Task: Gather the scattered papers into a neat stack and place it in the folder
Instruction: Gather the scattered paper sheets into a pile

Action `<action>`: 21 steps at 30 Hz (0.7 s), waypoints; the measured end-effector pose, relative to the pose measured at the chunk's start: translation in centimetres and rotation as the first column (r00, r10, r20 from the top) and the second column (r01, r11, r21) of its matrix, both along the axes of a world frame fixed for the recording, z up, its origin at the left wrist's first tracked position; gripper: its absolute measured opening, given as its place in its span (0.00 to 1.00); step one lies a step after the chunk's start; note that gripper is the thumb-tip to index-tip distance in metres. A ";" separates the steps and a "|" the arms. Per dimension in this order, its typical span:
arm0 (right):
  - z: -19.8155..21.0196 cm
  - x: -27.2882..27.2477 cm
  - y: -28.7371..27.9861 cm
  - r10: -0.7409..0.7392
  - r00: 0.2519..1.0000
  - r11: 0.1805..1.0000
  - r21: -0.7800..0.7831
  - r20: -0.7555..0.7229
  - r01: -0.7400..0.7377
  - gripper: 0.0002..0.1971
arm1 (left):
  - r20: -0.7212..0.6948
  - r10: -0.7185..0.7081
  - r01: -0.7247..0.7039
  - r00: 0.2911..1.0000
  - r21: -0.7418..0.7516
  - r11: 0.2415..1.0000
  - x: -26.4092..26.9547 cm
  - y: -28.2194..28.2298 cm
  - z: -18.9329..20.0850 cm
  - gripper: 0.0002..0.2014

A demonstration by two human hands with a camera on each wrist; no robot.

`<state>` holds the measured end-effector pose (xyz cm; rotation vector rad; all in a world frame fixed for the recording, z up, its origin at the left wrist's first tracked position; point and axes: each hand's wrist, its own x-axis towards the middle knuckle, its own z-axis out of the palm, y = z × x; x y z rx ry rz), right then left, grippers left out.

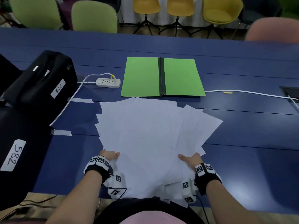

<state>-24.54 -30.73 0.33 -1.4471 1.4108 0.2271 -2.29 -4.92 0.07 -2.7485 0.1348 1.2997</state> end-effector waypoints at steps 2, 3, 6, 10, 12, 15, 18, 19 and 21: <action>0.1 0.5 0.7 -0.016 1.000 0.996 -0.091 -0.013 0.015 0.32 | -0.013 -0.020 0.021 1.000 0.031 0.999 -0.1 0.0 0.2 0.30; 0.2 0.7 0.6 -0.020 0.999 0.990 -0.138 -0.025 0.016 0.28 | -0.025 -0.030 0.032 0.999 0.045 0.999 -0.1 0.0 0.2 0.30; 1.2 0.9 -0.8 -0.062 0.997 0.965 -0.259 -0.040 0.050 0.19 | -0.048 -0.053 0.056 0.997 0.054 0.997 -0.3 0.0 0.3 0.30; 3.9 0.0 -3.5 -0.181 0.979 0.899 -0.419 -0.089 0.128 0.13 | -0.029 -0.012 0.013 0.999 0.026 1.000 -0.3 0.1 0.3 0.30; 5.9 -0.1 -4.8 -0.264 0.964 0.840 -0.500 -0.037 0.211 0.12 | -0.013 -0.015 0.015 1.000 0.016 1.000 -0.3 0.0 0.3 0.30; 9.7 0.8 -6.4 -0.359 0.927 0.741 -0.571 0.108 0.354 0.15 | 0.006 -0.034 0.034 0.999 0.014 0.999 -0.1 -0.1 0.0 0.30; 13.5 2.4 -7.7 -0.387 0.862 0.689 -0.518 0.327 0.506 0.21 | 0.022 -0.028 0.028 0.999 -0.005 1.000 -0.1 0.0 0.1 0.30; 14.7 3.0 -7.9 -0.374 0.833 0.694 -0.473 0.407 0.543 0.24 | 0.026 -0.021 0.021 0.999 -0.016 1.000 -0.1 0.0 -0.2 0.30; 15.8 4.2 -7.8 -0.303 0.814 0.758 -0.392 0.496 0.522 0.28 | 0.035 0.027 -0.025 0.999 -0.079 0.997 -0.4 0.1 -0.3 0.29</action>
